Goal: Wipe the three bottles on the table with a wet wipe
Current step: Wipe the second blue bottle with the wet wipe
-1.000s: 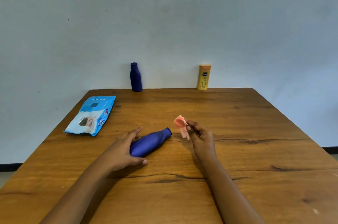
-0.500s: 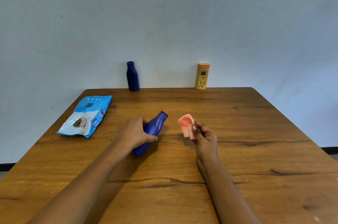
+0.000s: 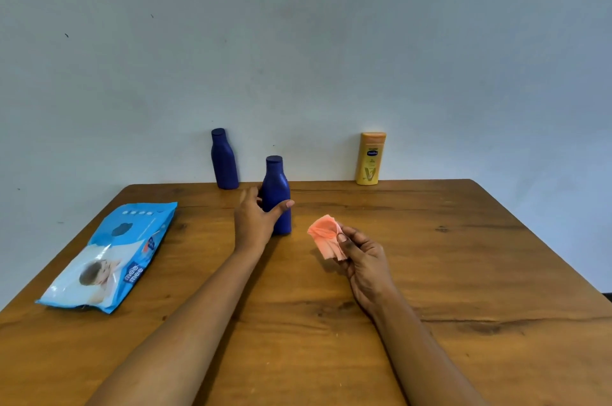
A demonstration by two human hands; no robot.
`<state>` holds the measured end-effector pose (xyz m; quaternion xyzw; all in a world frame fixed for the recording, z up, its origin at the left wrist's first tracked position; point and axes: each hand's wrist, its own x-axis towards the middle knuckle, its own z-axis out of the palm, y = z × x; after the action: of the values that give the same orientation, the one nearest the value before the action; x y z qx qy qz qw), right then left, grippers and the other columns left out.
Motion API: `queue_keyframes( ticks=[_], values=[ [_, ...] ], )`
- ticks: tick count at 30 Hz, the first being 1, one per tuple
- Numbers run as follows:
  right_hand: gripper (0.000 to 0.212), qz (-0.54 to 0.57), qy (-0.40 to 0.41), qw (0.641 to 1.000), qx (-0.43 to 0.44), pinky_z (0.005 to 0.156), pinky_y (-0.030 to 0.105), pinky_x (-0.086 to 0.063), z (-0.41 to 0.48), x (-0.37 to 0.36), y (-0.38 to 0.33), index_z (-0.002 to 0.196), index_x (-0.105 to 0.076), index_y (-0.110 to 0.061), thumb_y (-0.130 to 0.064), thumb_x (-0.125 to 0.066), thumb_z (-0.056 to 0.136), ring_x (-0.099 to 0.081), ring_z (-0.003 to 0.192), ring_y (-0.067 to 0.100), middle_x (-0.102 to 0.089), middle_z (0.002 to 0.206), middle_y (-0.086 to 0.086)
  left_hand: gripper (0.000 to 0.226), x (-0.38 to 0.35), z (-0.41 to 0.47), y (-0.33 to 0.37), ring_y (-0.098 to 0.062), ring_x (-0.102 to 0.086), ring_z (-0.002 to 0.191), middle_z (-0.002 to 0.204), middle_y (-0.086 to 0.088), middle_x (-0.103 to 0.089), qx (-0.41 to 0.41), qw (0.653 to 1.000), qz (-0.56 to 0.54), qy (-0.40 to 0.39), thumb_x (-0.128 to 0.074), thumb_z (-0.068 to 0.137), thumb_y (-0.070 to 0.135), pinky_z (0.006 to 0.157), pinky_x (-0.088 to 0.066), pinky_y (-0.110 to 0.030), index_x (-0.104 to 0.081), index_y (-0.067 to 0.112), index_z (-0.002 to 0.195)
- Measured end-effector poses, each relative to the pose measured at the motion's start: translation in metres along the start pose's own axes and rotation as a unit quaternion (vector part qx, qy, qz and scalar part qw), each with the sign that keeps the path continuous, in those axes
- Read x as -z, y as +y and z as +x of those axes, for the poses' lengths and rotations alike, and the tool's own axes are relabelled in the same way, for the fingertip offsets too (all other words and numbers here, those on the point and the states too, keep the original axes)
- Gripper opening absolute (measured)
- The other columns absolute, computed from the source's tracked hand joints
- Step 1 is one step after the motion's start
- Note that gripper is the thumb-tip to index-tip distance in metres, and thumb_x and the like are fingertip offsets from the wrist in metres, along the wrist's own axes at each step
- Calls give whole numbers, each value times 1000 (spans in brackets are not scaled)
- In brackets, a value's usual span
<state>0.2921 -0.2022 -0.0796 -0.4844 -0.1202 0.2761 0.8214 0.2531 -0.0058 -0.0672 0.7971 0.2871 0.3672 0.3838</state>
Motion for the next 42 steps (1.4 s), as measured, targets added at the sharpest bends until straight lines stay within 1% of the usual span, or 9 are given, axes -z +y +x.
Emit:
queue_keyframes(
  ticks=[6, 10, 14, 17, 21, 24, 30, 35, 42],
  values=[
    [26, -21, -22, 1000, -8, 77, 44, -56, 28, 0, -1, 109, -65, -7, -9, -56, 85, -69, 85, 29, -70, 100, 17, 57, -20, 53, -12, -11, -55, 98, 119, -4, -62, -25, 998, -47, -16, -76, 75, 34, 69, -42, -12, -52, 12, 123],
    [32, -14, -20, 999, -28, 85, 54, -51, 41, 0, -5, 107, -66, -11, -15, -59, 76, -65, 97, 36, -70, 103, 15, 59, -39, 80, -18, -16, -58, 107, 123, -3, -61, -10, 997, -73, -16, -76, 77, 30, 75, -45, -16, -52, 13, 127],
    [23, -30, -17, 999, -24, 82, 46, -52, 45, 2, -5, 101, -68, -14, -9, -56, 83, -67, 88, 26, -72, 96, 10, 62, -56, 98, -22, -21, -56, 117, 128, -6, -60, -1, 995, -94, -14, -77, 76, 28, 88, -46, -25, -51, 12, 130],
    [25, -19, -33, 999, -32, 74, 39, -56, 46, 4, -5, 100, -69, -13, -10, -57, 79, -69, 84, 21, -72, 98, 10, 63, -63, 106, -25, -21, -57, 114, 126, -7, -61, -13, 996, -91, -7, -76, 77, 29, 87, -47, -26, -51, 12, 132],
    [30, -19, -36, 999, -36, 87, 50, -52, 49, 5, -4, 102, -70, -14, -14, -59, 74, -67, 94, 28, -70, 103, 12, 59, -68, 110, -28, -12, -56, 102, 122, -6, -63, -32, 996, -87, 3, -75, 78, 28, 77, -45, -18, -53, 12, 130],
    [29, -13, -30, 999, -39, 89, 52, -50, 50, 6, -2, 102, -71, -14, -14, -59, 75, -65, 100, 33, -69, 107, 14, 60, -70, 112, -29, -13, -56, 105, 124, -7, -62, -39, 996, -85, 1, -76, 78, 25, 77, -43, -14, -51, 11, 131],
    [28, 0, -30, 999, -39, 94, 58, -44, 49, 6, -2, 100, -70, -12, -12, -59, 75, -64, 100, 36, -70, 103, 14, 57, -70, 114, -33, -20, -59, 111, 125, -7, -61, -41, 994, -101, 10, -77, 76, 23, 88, -52, -32, -51, 15, 126],
    [28, 7, -28, 999, -42, 98, 61, -39, 51, 7, 0, 103, -71, -11, -12, -59, 77, -60, 105, 41, -67, 110, 18, 55, -71, 115, -34, -17, -57, 109, 123, -5, -61, -34, 994, -101, 2, -76, 77, 23, 89, -51, -32, -52, 14, 126],
    [29, 6, -39, 998, -43, 92, 55, -47, 50, 7, -1, 103, -69, -12, -13, -60, 76, -62, 103, 39, -68, 108, 16, 54, -73, 117, -36, -16, -55, 110, 125, -4, -60, -37, 995, -89, 0, -75, 79, 23, 90, -49, -31, -51, 15, 127]
  ],
)
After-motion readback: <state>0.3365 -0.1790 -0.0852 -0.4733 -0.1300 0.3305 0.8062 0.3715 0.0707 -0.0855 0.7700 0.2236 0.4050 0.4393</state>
